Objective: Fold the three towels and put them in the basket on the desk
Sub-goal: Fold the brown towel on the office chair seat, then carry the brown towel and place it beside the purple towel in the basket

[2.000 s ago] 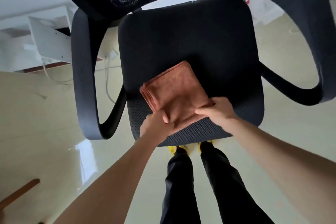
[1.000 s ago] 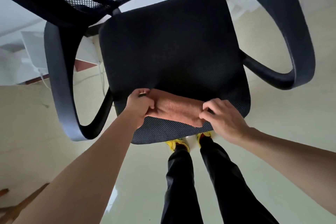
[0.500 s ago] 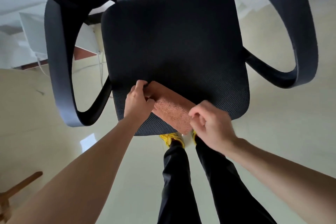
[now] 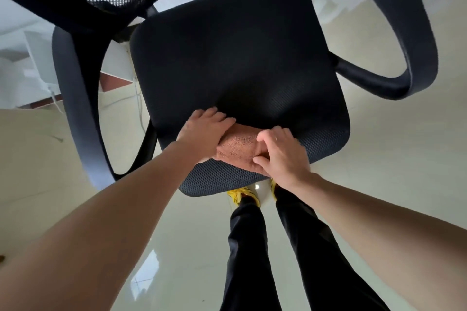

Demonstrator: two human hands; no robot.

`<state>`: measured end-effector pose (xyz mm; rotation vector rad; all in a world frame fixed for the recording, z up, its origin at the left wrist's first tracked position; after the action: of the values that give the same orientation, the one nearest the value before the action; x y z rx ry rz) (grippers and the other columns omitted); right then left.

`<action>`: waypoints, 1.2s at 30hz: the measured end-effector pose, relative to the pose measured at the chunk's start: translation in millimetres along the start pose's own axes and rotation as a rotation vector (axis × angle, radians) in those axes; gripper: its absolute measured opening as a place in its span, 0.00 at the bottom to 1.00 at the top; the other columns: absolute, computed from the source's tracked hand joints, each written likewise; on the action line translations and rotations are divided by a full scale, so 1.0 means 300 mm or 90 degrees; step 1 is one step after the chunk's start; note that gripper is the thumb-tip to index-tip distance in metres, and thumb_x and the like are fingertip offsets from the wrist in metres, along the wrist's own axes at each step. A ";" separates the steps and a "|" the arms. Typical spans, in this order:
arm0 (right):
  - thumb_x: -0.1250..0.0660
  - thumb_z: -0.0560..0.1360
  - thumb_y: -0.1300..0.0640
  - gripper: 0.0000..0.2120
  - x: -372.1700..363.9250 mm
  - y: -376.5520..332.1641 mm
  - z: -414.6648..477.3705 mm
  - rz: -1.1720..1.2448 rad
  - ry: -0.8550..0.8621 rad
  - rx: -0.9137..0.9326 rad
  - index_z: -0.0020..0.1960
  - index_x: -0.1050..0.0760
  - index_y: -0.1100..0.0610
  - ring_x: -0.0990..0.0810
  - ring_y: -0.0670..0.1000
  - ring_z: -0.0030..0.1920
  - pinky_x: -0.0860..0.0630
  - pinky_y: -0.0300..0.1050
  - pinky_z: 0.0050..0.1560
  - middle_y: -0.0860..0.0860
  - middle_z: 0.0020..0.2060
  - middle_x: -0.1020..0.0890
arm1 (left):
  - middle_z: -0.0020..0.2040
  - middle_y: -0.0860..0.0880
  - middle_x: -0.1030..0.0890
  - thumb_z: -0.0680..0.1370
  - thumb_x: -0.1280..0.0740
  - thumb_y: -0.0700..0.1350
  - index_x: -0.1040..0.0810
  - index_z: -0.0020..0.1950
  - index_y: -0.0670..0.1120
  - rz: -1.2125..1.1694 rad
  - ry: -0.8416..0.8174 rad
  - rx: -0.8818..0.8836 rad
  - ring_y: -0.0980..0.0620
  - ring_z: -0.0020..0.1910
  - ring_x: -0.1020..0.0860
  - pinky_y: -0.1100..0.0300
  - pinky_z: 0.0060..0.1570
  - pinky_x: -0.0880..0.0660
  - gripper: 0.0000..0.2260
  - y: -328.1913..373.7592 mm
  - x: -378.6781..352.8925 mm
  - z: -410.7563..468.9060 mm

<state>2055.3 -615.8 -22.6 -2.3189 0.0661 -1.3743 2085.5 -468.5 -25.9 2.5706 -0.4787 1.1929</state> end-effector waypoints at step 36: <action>0.32 0.73 0.48 0.14 0.809 0.795 -2.235 -0.096 0.372 -0.444 0.55 0.26 0.53 0.19 0.53 0.40 0.24 0.49 0.45 0.50 0.43 0.19 | 0.54 0.50 0.22 0.75 0.35 0.47 0.30 0.61 0.49 0.202 0.192 -0.575 0.48 0.52 0.23 0.57 0.54 0.29 0.15 2.201 0.731 -0.756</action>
<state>1654.3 -1126.2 356.9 -2.3542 0.6500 -2.3616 1797.6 -1025.1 352.1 1.5608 -1.0782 1.0767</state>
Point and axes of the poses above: each hand's wrist, its own z-axis towards the middle knuckle, its own x-axis out of the back of the hand, y = z × x, the point moved 9 cm from there along z, towards the middle knuckle
